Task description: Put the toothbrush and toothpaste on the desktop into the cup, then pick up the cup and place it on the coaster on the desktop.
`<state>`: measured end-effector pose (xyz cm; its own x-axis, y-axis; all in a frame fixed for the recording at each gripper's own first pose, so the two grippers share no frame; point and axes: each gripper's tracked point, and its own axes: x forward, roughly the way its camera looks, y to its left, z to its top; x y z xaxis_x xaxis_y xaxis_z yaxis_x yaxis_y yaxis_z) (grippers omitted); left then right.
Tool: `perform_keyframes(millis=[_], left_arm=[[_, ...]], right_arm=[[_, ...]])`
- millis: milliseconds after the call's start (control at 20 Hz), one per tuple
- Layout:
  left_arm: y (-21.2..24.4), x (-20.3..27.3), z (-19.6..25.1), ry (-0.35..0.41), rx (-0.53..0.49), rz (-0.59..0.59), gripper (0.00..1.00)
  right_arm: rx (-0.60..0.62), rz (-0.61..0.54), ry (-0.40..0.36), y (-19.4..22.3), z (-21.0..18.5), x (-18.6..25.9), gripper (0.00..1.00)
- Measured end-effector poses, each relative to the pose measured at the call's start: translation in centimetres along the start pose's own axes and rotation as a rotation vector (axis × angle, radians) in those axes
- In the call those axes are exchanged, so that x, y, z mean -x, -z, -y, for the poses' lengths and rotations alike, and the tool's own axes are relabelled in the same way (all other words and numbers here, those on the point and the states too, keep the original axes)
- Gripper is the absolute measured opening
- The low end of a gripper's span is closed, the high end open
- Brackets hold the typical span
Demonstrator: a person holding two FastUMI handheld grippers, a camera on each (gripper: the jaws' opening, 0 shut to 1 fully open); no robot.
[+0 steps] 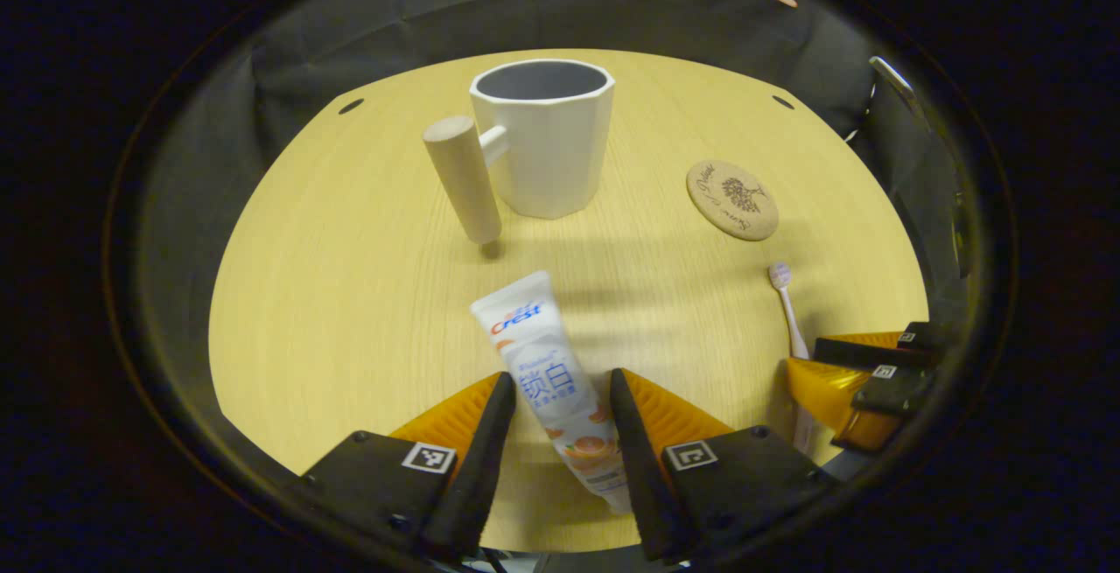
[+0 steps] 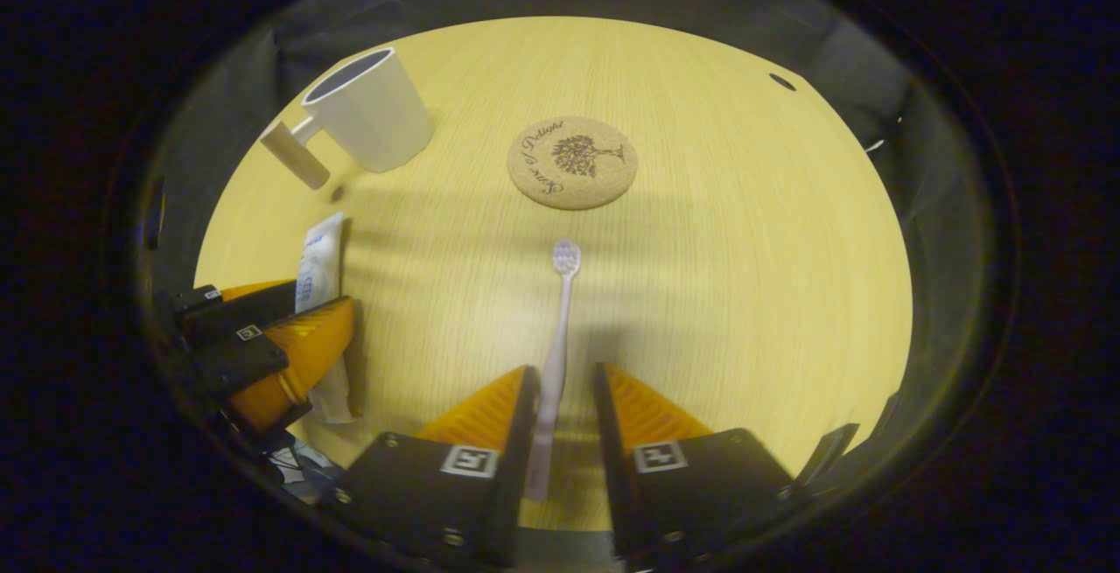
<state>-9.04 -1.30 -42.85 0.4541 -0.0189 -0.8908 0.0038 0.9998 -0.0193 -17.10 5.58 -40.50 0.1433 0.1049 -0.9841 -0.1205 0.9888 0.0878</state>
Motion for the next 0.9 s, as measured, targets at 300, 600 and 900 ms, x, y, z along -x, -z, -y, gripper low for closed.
perform_keyframes(millis=[300, 600, 900], left_arm=[[-0.3, 0.4, 0.0, 0.001, 0.002, -0.001, 0.28], [-1.9, 1.7, 0.2, 0.044, 0.044, 0.050, 0.17], [-6.7, 7.2, 0.8, 0.101, 0.099, 0.174, 0.16]], right_arm=[[-0.093, -0.015, -0.037, -0.3, 0.1, 0.5, 0.03], [-0.188, -0.020, -0.080, 0.1, 0.2, 0.4, 0.02], [-0.243, 0.001, -0.096, -0.6, 0.5, 1.1, 0.02]])
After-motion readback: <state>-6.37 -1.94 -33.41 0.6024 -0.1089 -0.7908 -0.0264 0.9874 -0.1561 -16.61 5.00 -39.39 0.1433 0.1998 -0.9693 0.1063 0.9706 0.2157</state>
